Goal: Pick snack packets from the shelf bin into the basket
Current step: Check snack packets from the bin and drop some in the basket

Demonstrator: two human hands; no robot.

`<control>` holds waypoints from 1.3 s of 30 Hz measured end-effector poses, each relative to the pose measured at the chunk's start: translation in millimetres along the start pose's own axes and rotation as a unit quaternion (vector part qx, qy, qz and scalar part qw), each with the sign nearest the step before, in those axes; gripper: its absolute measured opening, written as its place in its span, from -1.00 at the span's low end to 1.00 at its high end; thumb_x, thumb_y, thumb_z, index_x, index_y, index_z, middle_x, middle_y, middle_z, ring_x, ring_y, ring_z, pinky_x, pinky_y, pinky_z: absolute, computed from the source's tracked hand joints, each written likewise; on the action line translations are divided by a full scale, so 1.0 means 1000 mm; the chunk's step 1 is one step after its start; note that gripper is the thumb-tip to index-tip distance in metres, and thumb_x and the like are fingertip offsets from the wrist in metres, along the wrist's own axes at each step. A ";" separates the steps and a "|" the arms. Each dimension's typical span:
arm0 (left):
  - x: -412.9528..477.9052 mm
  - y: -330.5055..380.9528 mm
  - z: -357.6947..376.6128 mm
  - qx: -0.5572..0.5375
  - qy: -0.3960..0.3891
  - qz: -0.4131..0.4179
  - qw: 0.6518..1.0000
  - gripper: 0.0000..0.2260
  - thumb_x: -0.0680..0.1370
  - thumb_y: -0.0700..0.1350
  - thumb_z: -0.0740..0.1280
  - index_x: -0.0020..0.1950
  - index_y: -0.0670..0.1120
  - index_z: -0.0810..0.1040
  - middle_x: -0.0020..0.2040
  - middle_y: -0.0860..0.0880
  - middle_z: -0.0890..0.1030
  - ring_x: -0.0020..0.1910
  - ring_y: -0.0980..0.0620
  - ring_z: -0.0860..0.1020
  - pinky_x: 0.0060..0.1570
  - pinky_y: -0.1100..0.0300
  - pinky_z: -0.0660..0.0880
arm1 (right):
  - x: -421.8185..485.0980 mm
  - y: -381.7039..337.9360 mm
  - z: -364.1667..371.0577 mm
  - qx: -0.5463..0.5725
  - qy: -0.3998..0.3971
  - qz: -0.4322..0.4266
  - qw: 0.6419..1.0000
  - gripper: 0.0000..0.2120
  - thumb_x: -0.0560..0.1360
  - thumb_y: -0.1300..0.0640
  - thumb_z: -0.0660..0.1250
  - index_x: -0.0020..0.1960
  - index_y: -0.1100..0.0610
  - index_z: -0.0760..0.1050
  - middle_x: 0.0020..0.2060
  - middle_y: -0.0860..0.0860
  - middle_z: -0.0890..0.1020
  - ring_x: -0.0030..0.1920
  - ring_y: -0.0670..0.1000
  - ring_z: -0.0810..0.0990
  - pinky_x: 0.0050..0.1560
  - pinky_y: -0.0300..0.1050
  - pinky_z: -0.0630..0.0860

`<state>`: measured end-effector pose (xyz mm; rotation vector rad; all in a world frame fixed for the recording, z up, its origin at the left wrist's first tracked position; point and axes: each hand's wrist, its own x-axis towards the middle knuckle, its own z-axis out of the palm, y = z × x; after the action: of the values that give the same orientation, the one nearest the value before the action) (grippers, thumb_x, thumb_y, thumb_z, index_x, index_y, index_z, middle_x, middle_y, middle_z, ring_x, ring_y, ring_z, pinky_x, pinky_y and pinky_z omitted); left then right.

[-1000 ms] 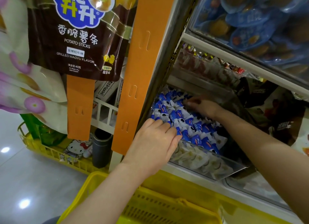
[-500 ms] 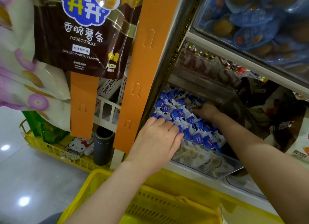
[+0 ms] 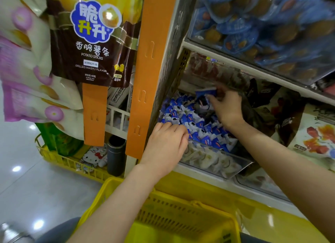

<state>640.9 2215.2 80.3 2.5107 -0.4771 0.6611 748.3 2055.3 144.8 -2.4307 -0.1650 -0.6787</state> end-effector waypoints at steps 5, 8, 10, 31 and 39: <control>-0.014 0.014 -0.007 -0.193 0.110 -0.079 0.972 -0.77 0.59 -0.11 0.15 0.25 -0.04 0.38 0.14 0.08 0.42 0.13 0.21 0.35 0.13 0.34 0.28 | -0.055 -0.043 -0.031 0.160 -0.029 -0.081 0.983 -0.78 0.46 0.20 0.38 0.09 0.08 0.50 -0.12 -0.21 0.56 -0.09 -0.19 0.57 -0.08 -0.48 0.46; -0.021 0.024 -0.017 -0.316 0.159 -0.136 0.925 -0.77 0.59 -0.08 0.18 0.25 -0.03 0.34 0.10 0.09 0.43 0.07 0.25 0.42 0.03 0.45 0.36 | -0.090 -0.053 -0.042 0.206 -0.075 -0.098 0.971 -0.77 0.44 0.20 0.40 0.06 0.01 0.49 -0.11 -0.18 0.60 -0.10 -0.20 0.58 -0.09 -0.40 0.50; -0.026 0.029 -0.023 -0.426 0.116 -0.175 0.880 -0.82 0.59 -0.04 0.17 0.18 -0.02 0.37 -0.04 0.12 0.51 -0.11 0.28 0.50 -0.14 0.45 0.42 | -0.111 -0.053 -0.044 0.239 -0.109 -0.061 0.963 -0.77 0.43 0.20 0.41 0.01 -0.05 0.49 -0.12 -0.15 0.62 -0.12 -0.17 0.59 -0.13 -0.36 0.51; -0.068 0.046 0.013 -0.509 -0.051 -0.420 0.750 -0.86 0.55 -0.08 0.27 -0.09 -0.11 0.58 -0.26 -0.01 0.67 -0.29 0.15 0.63 -0.39 0.34 0.49 | -0.195 -0.001 -0.006 0.084 -0.100 -0.076 0.988 -0.95 0.50 0.09 0.31 -0.09 0.07 0.52 -0.23 -0.08 0.55 -0.21 -0.09 0.53 -0.20 -0.21 0.44; -0.072 0.043 0.007 -0.547 -0.066 -0.404 0.730 -0.83 0.45 -0.15 0.39 0.03 -0.13 0.58 -0.20 -0.01 0.70 -0.26 0.10 0.64 -0.24 0.29 0.57 | -0.181 0.005 -0.011 0.395 -0.104 0.296 0.864 -0.91 0.57 0.23 0.18 -0.11 0.13 0.38 -0.10 0.19 0.60 -0.25 -0.03 0.61 -0.38 -0.25 0.58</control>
<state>565.2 2191.2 52.3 1.3519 0.2059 -0.1724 588.8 2051.8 58.0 -1.6040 0.1897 -0.0266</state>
